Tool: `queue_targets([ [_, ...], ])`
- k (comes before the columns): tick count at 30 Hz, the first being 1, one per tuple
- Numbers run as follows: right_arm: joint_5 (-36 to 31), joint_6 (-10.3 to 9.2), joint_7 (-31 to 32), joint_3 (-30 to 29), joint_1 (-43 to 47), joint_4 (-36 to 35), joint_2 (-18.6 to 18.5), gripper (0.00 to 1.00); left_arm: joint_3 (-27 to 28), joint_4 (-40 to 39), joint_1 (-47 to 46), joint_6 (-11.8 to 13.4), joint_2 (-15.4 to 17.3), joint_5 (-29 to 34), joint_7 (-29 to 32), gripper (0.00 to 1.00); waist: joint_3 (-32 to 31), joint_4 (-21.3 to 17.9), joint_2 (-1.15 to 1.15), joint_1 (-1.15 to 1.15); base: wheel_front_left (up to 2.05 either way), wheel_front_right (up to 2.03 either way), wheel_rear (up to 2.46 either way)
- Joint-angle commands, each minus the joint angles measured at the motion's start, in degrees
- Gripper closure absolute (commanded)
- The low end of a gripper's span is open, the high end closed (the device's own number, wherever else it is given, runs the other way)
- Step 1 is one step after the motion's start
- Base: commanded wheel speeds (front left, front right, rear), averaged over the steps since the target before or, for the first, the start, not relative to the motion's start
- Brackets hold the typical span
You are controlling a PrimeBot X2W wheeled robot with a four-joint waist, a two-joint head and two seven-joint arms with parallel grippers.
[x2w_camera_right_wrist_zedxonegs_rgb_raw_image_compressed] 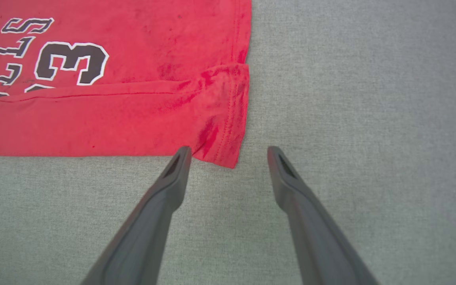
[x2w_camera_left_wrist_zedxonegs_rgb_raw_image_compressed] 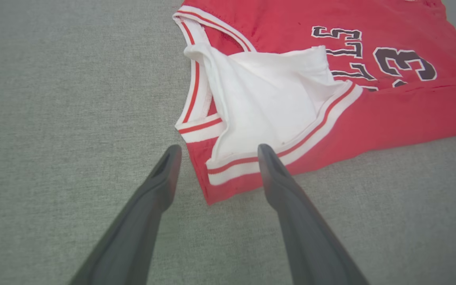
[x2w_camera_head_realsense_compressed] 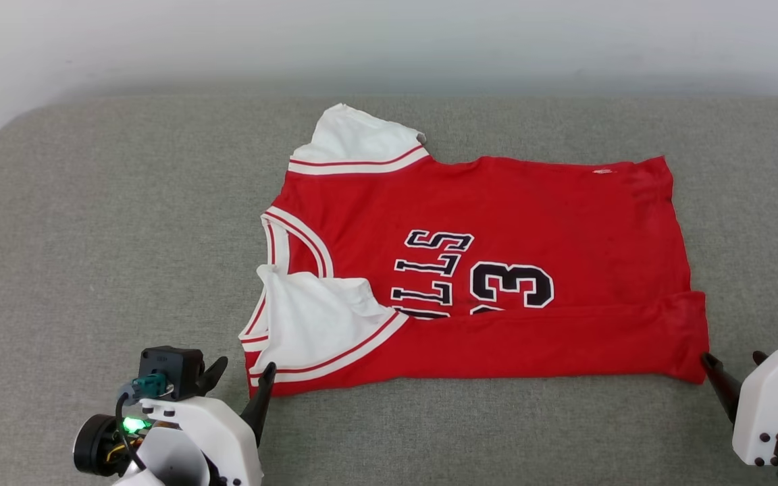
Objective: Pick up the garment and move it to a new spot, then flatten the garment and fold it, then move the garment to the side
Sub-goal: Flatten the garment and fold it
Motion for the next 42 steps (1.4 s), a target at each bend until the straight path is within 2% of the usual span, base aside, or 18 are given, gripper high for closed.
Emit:
queue_targets([
  [1,-0.5,-0.05,0.4,-0.2,0.3,-0.6,0.3,0.00,-0.4,-0.2,0.0,0.2,0.2,0.4,0.4,0.00,0.8,-0.3,0.00,0.01,0.00,0.00,0.00],
  [16,-1.5,-0.05,0.6,-1.2,-1.0,-2.7,1.7,0.00,-1.6,8.7,-3.8,2.1,-0.1,1.9,3.6,0.00,5.8,-2.3,0.00,0.01,0.00,0.00,0.00],
  [21,-1.7,-0.05,0.4,-1.3,-1.0,-2.7,1.6,0.00,-3.7,12.4,-2.7,1.0,-0.5,0.5,7.7,0.00,6.4,-2.6,0.00,0.01,0.00,0.00,0.00],
  [23,-1.8,-0.05,0.3,-1.4,-1.1,-2.6,1.4,0.00,-4.4,13.1,-2.1,0.1,-1.0,-0.6,9.0,0.87,6.4,-2.5,0.00,0.01,0.00,0.00,0.00],
  [24,-1.8,-0.05,0.3,-1.5,-1.1,-2.5,1.2,0.00,-4.6,13.3,-2.0,-0.2,-1.0,-0.6,9.1,1.00,6.3,-2.4,0.00,0.01,0.00,0.00,0.00],
  [26,-2.0,-0.05,0.3,-1.3,-1.0,-2.2,0.8,0.00,-4.8,13.4,-1.8,-0.9,-1.1,-1.1,8.9,1.00,5.7,-2.1,0.00,0.01,0.00,0.00,0.00],
  [32,-3.7,-0.05,0.1,-0.5,-0.6,-0.8,-0.7,0.00,-3.1,10.6,-2.8,-0.7,-1.4,-0.5,4.1,1.00,3.6,-0.9,0.00,0.01,0.00,0.00,0.00],
  [42,-5.8,-0.05,0.0,-0.1,-3.1,6.5,-0.9,0.00,-2.3,0.2,-4.5,1.3,-0.1,1.7,2.3,1.00,3.3,0.9,0.00,0.01,0.00,0.00,0.00],
])
